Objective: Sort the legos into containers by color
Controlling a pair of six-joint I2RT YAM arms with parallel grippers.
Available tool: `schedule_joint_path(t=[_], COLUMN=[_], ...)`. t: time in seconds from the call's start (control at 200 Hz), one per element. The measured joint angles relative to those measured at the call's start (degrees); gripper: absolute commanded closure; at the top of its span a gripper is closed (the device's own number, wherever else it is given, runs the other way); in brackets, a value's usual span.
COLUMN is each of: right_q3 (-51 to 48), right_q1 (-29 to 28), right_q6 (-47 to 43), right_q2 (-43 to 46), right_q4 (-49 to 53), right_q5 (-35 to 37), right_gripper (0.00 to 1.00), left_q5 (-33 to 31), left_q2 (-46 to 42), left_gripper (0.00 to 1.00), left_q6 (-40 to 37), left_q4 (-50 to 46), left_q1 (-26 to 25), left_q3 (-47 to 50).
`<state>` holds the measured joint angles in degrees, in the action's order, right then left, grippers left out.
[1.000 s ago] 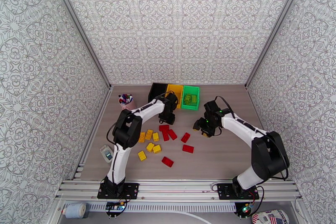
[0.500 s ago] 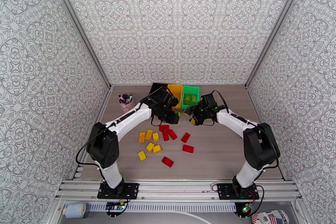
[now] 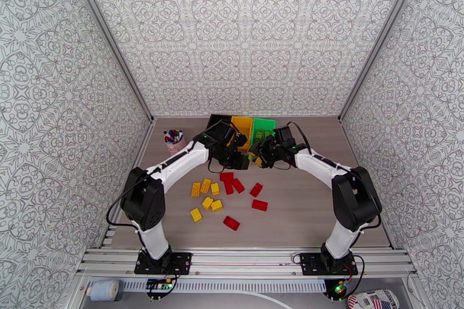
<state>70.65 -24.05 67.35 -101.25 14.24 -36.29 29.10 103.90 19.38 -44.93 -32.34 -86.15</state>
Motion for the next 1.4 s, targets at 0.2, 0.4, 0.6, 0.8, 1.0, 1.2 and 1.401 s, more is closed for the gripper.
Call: schedule_joint_path(t=[0.2,0.4,0.6,0.8,1.0,1.2,1.401], right_q3=[0.4,0.4,0.4,0.4,1.6,9.1,20.7], right_q1=[-0.9,-1.4,-1.4,-1.4,-0.2,4.2,8.8], right_q6=[0.0,-0.2,-0.9,-1.2,-1.9,-6.3,-10.8], right_q2=[0.0,0.0,0.3,0.4,-0.5,-5.0,-11.6], right_q4=[-0.1,0.1,-0.1,0.9,4.0,10.0,15.6], right_q5=[-0.4,-0.6,-1.0,-1.0,-0.7,2.0,6.1], right_gripper=[0.47,0.57,0.74,0.83,0.85,0.84,0.82], left_q5=[0.9,1.3,2.7,2.6,0.8,-5.1,-15.3], left_q2=[0.7,0.7,1.0,1.0,0.3,-6.5,-17.9], left_gripper=[0.71,0.72,0.68,0.29,0.21,0.23,0.23], left_q6=[0.1,0.2,0.7,1.4,2.4,4.0,7.1], left_q4=[0.4,1.2,1.2,1.7,1.9,1.4,1.9], left_q1=[0.0,0.4,0.6,1.0,1.2,1.3,0.7], left_q3=[0.0,0.0,0.0,-0.1,0.0,2.1,6.6])
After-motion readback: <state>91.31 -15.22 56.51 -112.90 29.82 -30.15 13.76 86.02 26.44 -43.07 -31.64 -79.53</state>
